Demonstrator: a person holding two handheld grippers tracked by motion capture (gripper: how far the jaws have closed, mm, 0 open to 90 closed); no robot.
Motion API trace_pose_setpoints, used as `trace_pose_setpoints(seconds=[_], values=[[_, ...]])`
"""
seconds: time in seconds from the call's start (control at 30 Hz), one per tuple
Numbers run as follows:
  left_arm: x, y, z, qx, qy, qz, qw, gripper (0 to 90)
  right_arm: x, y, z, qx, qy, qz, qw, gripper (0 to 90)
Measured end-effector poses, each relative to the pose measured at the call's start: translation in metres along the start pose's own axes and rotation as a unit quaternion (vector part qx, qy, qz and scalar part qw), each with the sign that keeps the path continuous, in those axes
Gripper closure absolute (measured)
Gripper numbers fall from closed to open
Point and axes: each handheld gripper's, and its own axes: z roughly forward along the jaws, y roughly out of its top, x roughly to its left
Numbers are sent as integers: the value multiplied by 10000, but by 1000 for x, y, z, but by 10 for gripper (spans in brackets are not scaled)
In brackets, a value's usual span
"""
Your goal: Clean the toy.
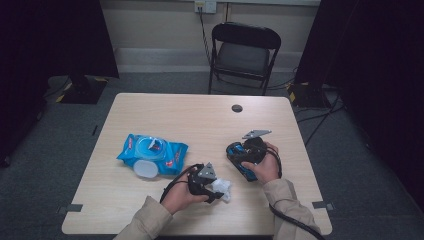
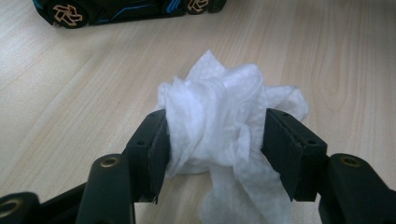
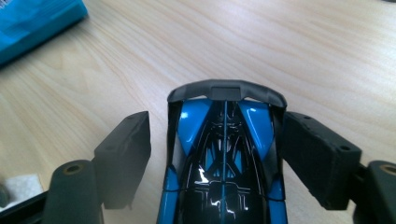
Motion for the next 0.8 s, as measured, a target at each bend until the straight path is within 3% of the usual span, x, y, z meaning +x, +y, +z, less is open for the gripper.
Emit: trace_pose_setpoints(seconds=[0.1, 0.33, 0.8], values=[[0, 0, 0, -2, -1, 11, 10000, 416, -2, -1, 4, 50, -126, -70, 9999, 253], [0, 0, 0, -7, -2, 25, 10000, 419, -3, 0, 15, 127, -150, -37, 9998, 184], [1, 0, 1, -16, -7, 39, 10000, 420, -1, -1, 33, 362, -155, -62, 9992, 188]])
